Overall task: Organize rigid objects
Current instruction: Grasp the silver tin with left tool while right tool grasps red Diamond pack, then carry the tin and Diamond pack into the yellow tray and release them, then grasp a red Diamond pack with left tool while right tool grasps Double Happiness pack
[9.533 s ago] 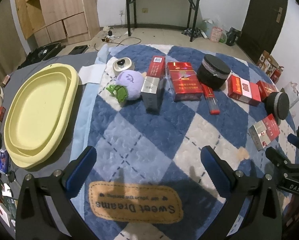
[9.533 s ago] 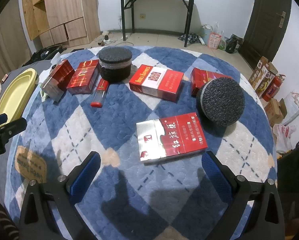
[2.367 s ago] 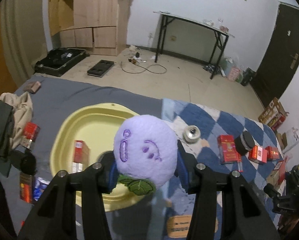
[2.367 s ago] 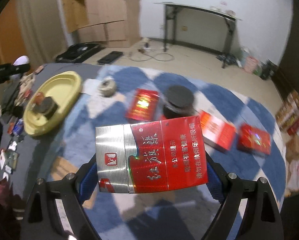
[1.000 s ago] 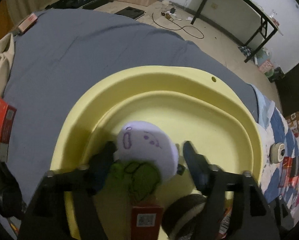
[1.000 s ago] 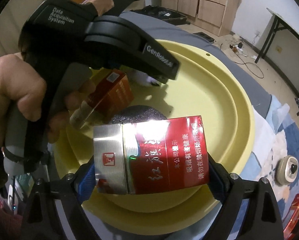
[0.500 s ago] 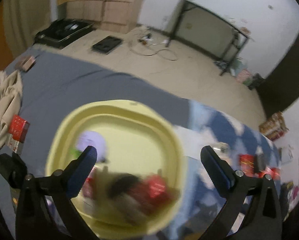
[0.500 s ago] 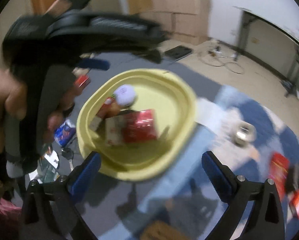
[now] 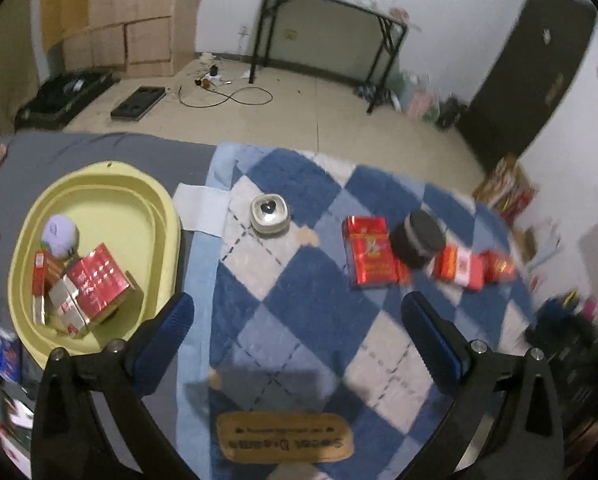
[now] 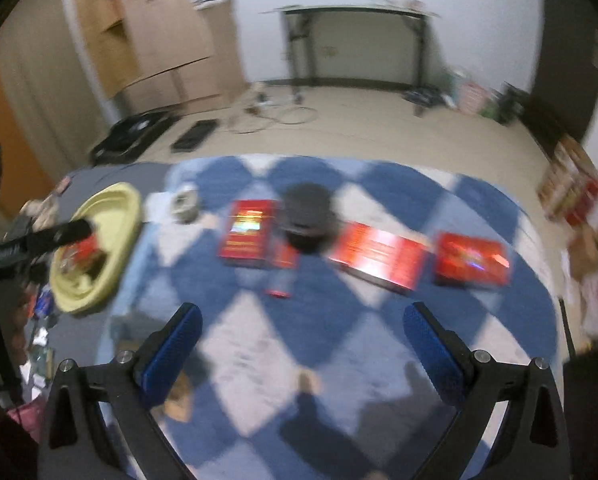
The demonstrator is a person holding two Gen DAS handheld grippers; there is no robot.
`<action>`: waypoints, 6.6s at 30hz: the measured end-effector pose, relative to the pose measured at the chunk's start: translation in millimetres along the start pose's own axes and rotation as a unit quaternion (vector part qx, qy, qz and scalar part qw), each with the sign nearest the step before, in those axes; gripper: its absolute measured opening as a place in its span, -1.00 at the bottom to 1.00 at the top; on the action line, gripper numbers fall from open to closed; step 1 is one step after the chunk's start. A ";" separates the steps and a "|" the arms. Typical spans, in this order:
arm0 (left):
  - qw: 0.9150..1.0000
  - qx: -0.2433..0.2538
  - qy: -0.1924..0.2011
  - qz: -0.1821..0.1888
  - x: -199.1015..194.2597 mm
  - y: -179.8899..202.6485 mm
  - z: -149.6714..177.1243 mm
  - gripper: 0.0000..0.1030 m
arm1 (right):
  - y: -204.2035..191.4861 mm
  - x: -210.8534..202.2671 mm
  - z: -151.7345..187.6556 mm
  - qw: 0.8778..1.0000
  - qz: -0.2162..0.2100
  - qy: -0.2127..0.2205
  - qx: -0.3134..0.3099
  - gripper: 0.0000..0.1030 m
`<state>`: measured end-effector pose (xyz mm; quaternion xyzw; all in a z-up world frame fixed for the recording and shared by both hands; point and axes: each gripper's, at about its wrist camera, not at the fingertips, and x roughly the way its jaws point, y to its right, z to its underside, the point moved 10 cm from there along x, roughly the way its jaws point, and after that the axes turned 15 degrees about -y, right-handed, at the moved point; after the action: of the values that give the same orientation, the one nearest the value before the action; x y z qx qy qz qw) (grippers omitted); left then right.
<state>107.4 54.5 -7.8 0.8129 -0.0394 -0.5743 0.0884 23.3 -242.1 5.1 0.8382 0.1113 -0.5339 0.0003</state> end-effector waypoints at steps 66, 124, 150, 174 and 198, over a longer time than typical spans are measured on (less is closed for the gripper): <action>0.998 0.055 0.004 -0.036 58.9 -10.0 -50.4 0.09 | 136.3 93.9 -53.1 0.988 0.078 0.023 0.132 0.73; 0.969 -0.248 -0.007 -0.024 40.6 -321.2 13.7 0.09 | -397.1 233.5 -170.2 0.954 -0.104 -0.107 -0.259 0.74; 0.966 -0.252 0.046 0.029 0.9 -296.8 -18.5 1.00 | -379.6 215.8 -169.7 0.956 -0.131 -0.088 -0.249 0.99; 0.997 -0.059 0.025 0.033 11.0 -23.9 -3.5 1.00 | 15.3 28.7 -43.0 1.000 -0.003 0.014 0.004 0.99; 0.998 -0.006 -0.056 -0.017 178.0 72.1 -44.1 1.00 | 65.9 145.1 -64.8 0.990 -0.009 -0.040 0.132 0.99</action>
<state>211.6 -41.3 -144.8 0.7794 -0.0270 -0.6206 0.0813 152.4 -271.6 -104.7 0.8081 0.0474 -0.5766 -0.1109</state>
